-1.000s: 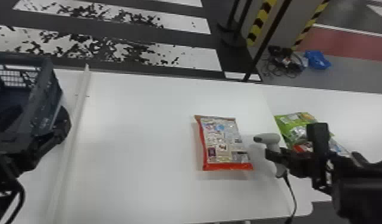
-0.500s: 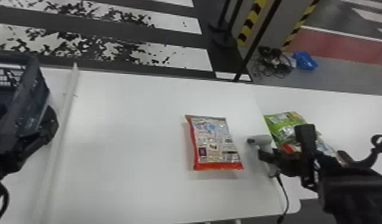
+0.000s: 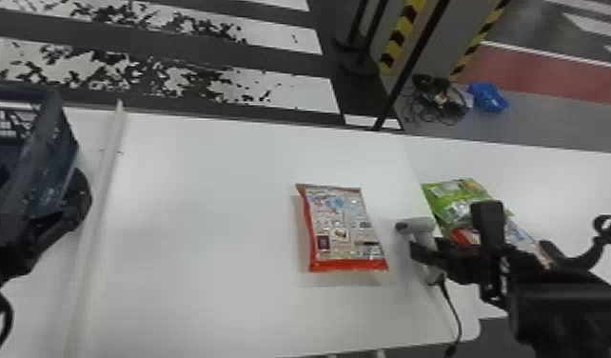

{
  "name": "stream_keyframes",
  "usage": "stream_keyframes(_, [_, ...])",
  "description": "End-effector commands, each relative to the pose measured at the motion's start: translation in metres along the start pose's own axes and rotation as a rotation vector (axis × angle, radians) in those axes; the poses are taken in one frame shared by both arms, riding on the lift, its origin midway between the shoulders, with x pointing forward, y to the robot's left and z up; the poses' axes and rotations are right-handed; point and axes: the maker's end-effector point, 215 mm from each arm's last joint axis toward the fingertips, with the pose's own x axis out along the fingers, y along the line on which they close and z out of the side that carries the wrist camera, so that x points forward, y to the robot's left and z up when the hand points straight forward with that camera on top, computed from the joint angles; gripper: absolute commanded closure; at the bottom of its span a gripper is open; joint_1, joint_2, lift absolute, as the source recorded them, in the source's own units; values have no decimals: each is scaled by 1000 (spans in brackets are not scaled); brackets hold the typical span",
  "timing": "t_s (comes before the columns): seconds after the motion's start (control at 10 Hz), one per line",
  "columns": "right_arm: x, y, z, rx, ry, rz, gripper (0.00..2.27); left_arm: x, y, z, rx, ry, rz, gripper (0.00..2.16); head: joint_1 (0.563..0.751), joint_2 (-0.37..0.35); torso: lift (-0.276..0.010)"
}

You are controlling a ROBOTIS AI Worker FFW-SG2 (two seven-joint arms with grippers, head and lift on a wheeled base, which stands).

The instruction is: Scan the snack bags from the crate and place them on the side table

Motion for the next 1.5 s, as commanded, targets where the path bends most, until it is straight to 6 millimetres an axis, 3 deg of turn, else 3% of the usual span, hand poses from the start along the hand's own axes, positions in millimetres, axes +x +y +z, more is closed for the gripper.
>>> stream_keyframes(0.0, [-3, -3, 3, 11, -10, -1, 269, -1, -1, 0, -4, -1, 2, 113, 695, -278, -94])
stream_keyframes(0.3, [-30, 2, 15, 80, -66, 34, 178, -1, -1, -2, -4, 4, 1, 117, 695, -284, -94])
stream_keyframes(0.5, [-49, 31, 23, 205, -88, 183, 178, -1, -5, 0, -2, 1, -3, 117, 695, -276, -94])
stream_keyframes(0.7, [-55, 59, 24, 240, -82, 288, 178, 0, -8, 0, -1, 3, -6, 117, 695, -242, -94])
stream_keyframes(1.4, [-18, 105, 14, 225, 11, 406, 178, -2, -8, -3, -2, 10, -6, 120, 695, -177, -94])
